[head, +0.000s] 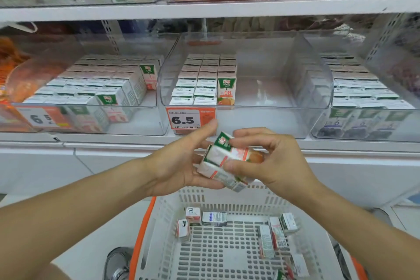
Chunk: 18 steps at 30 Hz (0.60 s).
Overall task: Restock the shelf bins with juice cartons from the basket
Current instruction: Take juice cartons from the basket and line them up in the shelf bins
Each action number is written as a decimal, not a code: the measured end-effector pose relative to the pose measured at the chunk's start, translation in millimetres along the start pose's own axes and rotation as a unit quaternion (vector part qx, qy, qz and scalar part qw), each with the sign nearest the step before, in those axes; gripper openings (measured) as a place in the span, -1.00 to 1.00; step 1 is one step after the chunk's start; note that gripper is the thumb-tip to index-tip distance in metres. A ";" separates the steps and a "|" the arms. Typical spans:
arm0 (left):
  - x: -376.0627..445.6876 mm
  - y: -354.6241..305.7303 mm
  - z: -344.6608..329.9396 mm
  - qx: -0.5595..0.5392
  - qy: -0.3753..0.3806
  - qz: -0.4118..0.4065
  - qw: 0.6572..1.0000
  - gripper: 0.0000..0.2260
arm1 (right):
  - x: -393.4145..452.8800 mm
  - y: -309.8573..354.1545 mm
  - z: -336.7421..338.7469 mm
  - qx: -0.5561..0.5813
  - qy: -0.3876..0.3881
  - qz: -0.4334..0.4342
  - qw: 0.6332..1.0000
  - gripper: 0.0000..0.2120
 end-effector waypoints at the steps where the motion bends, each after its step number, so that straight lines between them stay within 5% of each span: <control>1: 0.6 0.4 -0.5 0.025 0.002 -0.005 1.000 -0.49 | -1.6 0.2 -1.4 -0.003 0.025 -0.002 1.000 -0.64; 5: 1.7 3.3 1.5 0.087 0.001 -0.004 0.996 -0.46 | -2.6 -5.4 0.0 -0.007 0.105 -0.044 0.993 -0.77; 9: 1.3 -1.3 -0.4 0.127 0.042 -0.015 0.991 -0.55 | 1.2 -12.1 5.4 -0.007 0.167 -0.113 0.979 -0.51; 13: -2.9 -7.7 -4.8 0.170 0.080 -0.028 0.982 -0.41 | -7.1 -17.4 0.5 -0.017 0.310 -0.190 0.931 -0.34; 18: -5.6 -9.6 -11.4 0.230 0.062 -0.026 0.971 -0.28 | -10.3 -18.3 -6.8 -0.028 0.339 -0.179 0.923 -0.22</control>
Point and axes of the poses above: each hand's wrist, its own x-axis towards the middle knuckle, its own z-axis out of the back of the hand, y = z × x, the point moved 5 cm from there along x, towards the middle knuckle, and after that the axes turned 9 degrees about -z, right-handed, at the moved point
